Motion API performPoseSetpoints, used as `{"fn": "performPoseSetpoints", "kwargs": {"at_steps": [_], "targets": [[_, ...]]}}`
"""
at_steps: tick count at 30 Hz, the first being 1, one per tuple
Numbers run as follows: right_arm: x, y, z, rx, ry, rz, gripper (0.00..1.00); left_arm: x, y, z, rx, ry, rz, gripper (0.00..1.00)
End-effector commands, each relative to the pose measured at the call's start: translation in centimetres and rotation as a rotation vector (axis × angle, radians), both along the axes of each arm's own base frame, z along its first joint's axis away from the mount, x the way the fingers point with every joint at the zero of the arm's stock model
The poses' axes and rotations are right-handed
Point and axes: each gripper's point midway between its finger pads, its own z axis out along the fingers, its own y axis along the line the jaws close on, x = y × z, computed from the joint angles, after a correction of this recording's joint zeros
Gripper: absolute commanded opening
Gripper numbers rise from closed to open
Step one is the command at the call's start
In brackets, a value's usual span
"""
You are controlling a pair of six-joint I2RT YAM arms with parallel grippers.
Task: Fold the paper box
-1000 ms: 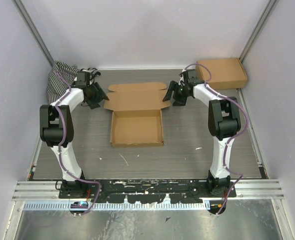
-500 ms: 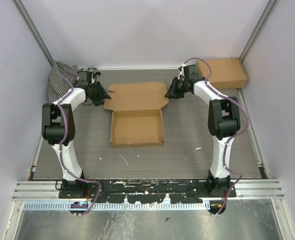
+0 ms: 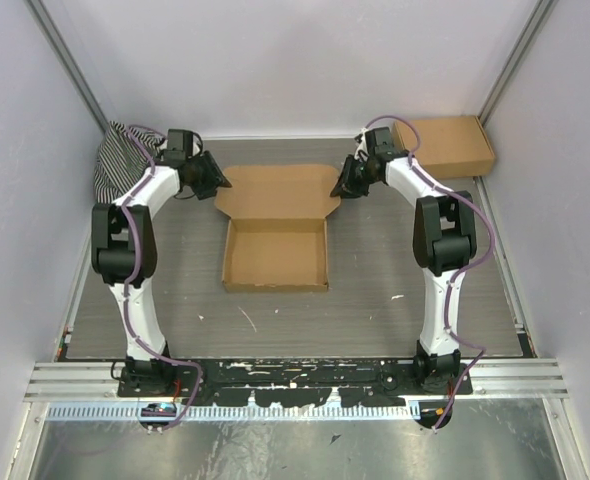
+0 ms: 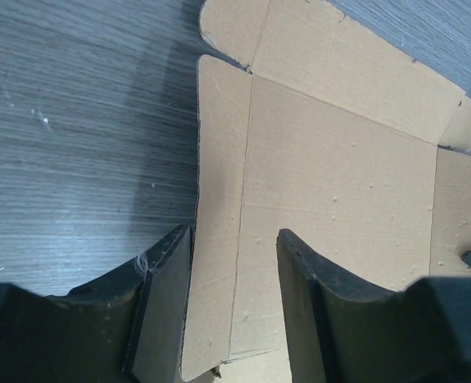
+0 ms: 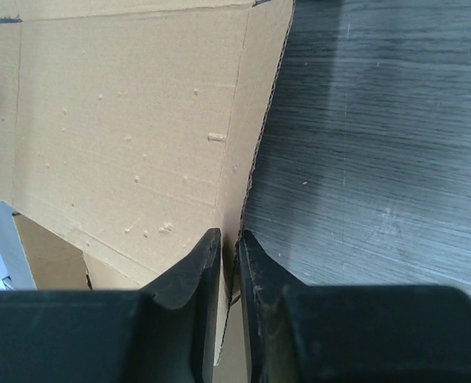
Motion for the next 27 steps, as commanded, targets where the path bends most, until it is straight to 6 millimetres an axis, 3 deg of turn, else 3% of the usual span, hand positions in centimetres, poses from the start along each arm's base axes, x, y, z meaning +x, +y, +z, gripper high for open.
{"fn": "performPoseSetpoints", "kwargs": {"at_steps": [1,11,16,21,27], "targets": [[1.1,0.2,2.1,-0.021,-0.057,0.023,0.20,0.3,-0.8,0.0,0.010,0.006,-0.046,0.52],[1.5,0.2,3.4,-0.094,-0.102,0.033,0.09,0.1,-2.4,0.2,0.080,0.000,-0.124,0.31],[1.5,0.0,4.3,-0.146,-0.131,0.031,0.07,-0.5,-2.6,0.6,0.112,-0.014,-0.145,0.01],[1.1,-0.5,5.3,-0.188,-0.158,0.028,0.10,-1.2,-1.9,2.2,0.169,-0.074,-0.133,0.00],[0.7,-1.2,7.0,-0.209,-0.208,0.022,0.26,-1.8,-1.7,5.5,0.202,-0.291,-0.085,0.00]]}}
